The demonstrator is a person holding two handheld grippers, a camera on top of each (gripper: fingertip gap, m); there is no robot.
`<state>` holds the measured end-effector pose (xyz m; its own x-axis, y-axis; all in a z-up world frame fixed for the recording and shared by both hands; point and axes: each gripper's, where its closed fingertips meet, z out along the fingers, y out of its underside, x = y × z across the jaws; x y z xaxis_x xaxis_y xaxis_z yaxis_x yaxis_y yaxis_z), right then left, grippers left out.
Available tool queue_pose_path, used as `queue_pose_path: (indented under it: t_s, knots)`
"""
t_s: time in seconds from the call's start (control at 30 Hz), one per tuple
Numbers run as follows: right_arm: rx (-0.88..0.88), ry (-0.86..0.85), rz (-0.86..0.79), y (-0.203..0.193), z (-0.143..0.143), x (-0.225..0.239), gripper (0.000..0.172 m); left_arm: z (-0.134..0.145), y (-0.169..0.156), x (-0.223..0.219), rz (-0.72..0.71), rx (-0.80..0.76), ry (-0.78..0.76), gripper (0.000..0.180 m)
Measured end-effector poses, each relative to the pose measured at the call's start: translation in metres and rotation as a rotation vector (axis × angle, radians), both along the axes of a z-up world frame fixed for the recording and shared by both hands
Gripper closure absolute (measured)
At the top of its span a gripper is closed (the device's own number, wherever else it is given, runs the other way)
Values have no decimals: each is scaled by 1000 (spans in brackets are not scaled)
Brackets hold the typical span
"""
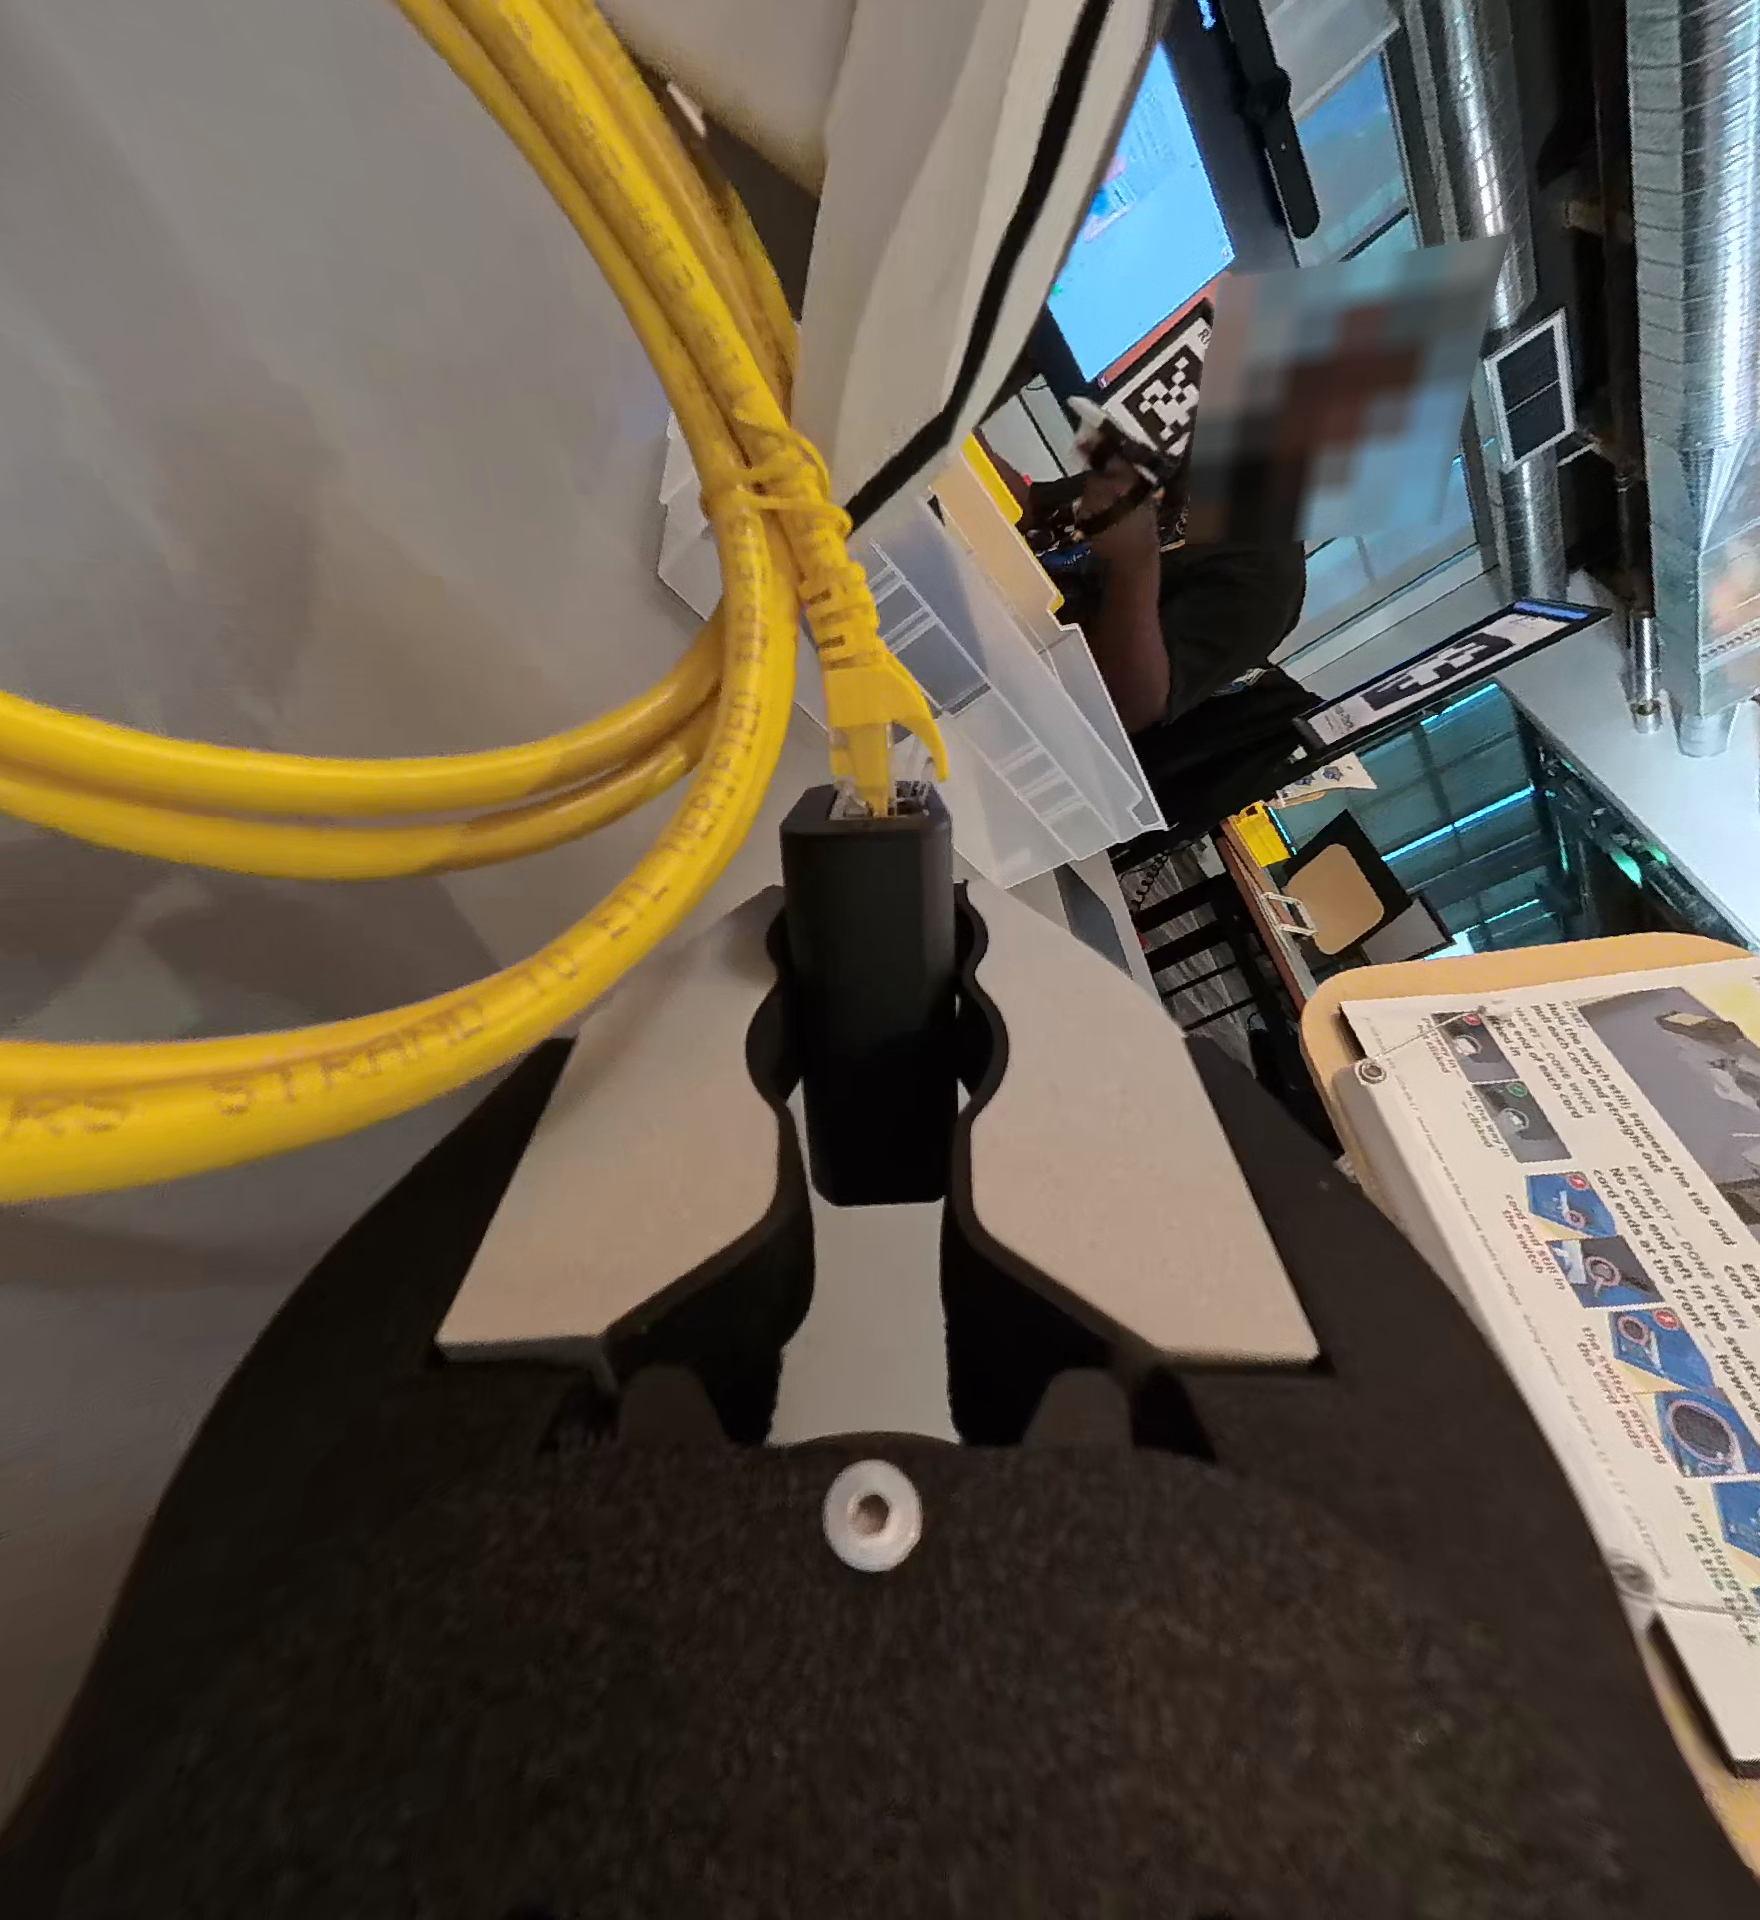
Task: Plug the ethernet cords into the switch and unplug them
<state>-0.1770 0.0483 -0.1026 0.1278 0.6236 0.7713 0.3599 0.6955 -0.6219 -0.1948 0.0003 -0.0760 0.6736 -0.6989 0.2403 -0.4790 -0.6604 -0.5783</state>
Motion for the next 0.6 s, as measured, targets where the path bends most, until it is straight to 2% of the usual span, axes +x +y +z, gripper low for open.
queue_pose_path:
  t_s: [0.33, 0.43, 0.6]
  knots:
    - [-7, 47, 34, -10, 9, -3, 149, 4, -3, -1, -47, 33, -59, 173]
    - [16, 37, 39, -13, 7, -5, 149, -1, -3, -4, -62, 15, -36, 174]
    - [2, 28, 34, -10, 4, -6, 149, 6, -8, 5, -101, -19, -105, 174]
